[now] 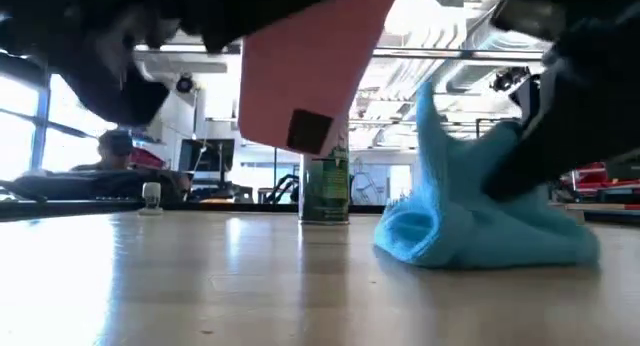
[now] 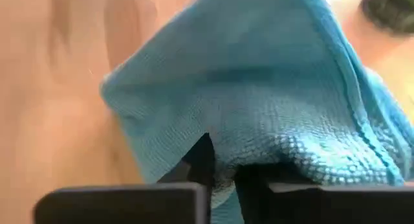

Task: Apply microfiber cloth
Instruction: Wipe the back and front of the cellphone with the blue microfiber cloth

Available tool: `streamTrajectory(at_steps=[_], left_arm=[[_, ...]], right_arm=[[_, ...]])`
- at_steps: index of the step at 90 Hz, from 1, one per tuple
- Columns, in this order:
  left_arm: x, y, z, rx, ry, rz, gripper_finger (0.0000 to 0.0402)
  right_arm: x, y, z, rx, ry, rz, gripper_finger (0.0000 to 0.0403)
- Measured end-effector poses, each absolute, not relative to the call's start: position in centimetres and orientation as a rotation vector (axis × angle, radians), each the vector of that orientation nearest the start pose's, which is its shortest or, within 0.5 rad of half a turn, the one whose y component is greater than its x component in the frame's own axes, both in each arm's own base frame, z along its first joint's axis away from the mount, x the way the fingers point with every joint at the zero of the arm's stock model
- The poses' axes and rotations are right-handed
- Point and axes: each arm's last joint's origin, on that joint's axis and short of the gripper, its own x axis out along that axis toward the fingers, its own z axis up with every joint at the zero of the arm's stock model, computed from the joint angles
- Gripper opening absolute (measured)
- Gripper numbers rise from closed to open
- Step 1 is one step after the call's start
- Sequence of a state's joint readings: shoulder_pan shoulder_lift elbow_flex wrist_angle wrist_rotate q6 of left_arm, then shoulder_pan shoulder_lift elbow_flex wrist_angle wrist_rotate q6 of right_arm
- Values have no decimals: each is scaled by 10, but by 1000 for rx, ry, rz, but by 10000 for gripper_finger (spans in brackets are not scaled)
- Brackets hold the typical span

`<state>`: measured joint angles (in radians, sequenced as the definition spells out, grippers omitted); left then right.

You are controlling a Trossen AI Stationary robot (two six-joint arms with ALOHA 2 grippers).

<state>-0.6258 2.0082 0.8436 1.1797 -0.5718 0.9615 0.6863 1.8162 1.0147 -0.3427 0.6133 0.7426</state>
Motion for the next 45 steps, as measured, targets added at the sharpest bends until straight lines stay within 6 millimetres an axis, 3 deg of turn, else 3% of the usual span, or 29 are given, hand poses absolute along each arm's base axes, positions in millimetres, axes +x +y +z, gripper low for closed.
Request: streamTrajectory(at_steps=[12,25,34,45], left_arm=[[314,-206,145,885,-54,-20,12],[315,-202,157,872,-129,68,12],[312,-195,176,810,-272,193,12],[311,-188,187,715,-325,157,12]], right_arm=[[279,199,168,-105,899,-305,117],[292,204,189,-196,768,-310,178],[297,207,190,-253,672,-320,192],[304,208,194,-303,550,-349,191]])
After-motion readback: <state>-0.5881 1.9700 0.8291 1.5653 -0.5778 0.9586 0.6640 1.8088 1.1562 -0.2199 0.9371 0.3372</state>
